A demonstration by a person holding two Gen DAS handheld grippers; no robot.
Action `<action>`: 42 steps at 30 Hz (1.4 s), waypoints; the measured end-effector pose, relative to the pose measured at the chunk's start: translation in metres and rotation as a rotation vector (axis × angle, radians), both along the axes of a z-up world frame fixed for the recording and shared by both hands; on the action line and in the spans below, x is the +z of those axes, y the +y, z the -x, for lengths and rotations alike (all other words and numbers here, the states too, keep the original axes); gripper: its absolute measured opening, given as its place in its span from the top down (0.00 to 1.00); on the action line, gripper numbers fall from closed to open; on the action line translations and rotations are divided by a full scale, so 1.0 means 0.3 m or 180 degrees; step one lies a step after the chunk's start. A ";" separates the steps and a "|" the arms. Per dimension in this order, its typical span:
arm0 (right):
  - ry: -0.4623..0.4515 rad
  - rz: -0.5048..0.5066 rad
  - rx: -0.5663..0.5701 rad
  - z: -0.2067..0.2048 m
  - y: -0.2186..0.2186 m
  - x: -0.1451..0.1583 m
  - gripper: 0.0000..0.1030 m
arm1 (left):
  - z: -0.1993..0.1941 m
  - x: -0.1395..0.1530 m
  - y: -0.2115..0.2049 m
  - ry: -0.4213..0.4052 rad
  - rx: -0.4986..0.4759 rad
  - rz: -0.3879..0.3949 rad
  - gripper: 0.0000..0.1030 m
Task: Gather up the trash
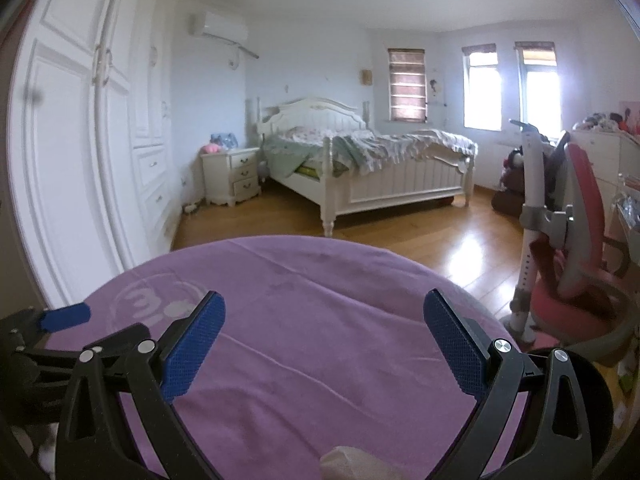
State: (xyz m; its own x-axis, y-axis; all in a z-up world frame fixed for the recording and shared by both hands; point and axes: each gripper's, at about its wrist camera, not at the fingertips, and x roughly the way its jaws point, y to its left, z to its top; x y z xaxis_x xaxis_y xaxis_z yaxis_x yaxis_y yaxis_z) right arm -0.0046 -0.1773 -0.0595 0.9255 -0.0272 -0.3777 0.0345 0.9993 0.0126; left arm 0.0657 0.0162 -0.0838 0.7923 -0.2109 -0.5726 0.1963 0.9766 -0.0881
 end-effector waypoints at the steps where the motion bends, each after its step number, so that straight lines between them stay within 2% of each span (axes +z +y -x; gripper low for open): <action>1: 0.0006 -0.0017 -0.0003 0.000 -0.001 0.000 0.05 | 0.001 0.001 0.000 -0.0001 0.0002 -0.0007 0.05; 42: 0.0021 -0.0072 -0.0006 -0.007 -0.016 0.014 0.05 | -0.006 -0.012 0.014 0.0068 0.0013 0.0000 0.05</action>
State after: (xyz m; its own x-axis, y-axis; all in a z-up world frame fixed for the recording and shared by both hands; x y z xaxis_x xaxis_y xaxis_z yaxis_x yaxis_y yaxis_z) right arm -0.0024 -0.1821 -0.0554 0.9230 -0.0203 -0.3843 0.0365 0.9987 0.0350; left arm 0.0674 0.0205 -0.0876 0.7806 -0.2077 -0.5895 0.1904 0.9774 -0.0922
